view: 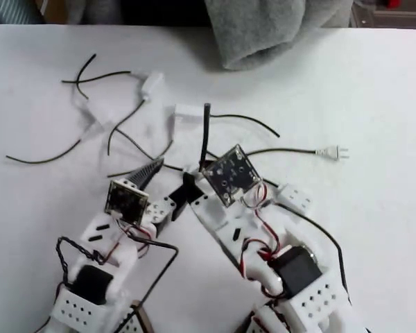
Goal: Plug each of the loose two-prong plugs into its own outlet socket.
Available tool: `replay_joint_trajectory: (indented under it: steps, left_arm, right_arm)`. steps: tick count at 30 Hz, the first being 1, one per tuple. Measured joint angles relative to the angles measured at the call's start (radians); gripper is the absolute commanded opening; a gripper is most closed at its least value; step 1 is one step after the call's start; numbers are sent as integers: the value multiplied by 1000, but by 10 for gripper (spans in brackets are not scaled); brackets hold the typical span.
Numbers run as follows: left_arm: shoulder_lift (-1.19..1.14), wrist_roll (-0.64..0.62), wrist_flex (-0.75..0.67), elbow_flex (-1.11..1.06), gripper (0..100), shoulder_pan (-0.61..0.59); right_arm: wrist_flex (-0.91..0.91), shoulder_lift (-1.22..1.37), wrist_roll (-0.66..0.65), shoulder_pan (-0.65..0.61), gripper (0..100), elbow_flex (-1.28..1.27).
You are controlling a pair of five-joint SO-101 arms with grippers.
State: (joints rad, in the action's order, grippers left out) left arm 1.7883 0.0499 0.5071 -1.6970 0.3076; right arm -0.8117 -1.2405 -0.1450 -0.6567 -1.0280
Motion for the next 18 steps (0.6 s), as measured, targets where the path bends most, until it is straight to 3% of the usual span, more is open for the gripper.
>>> replay_joint_trajectory:
  steps: [6,14,18]
  left_arm:
    - [2,0,34,0,245,-89]
    - [2,0,115,0,245,-321]
    - [2,0,117,0,245,-402]
  right_arm:
    - [114,78,-20,80,19,0]
    - [198,233,-138,141,19,0]
    - [232,319,-264,140,19,0]
